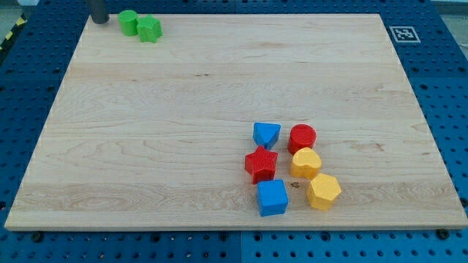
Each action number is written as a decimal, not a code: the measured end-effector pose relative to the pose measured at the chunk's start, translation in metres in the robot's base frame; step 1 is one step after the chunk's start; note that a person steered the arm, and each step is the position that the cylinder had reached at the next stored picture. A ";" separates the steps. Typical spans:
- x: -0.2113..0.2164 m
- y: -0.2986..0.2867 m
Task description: Move the green star to the left of the blue triangle
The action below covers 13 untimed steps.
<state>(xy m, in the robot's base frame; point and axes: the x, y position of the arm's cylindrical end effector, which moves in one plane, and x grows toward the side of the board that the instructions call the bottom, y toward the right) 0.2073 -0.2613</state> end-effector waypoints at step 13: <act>0.088 0.134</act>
<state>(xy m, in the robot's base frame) 0.2954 -0.1271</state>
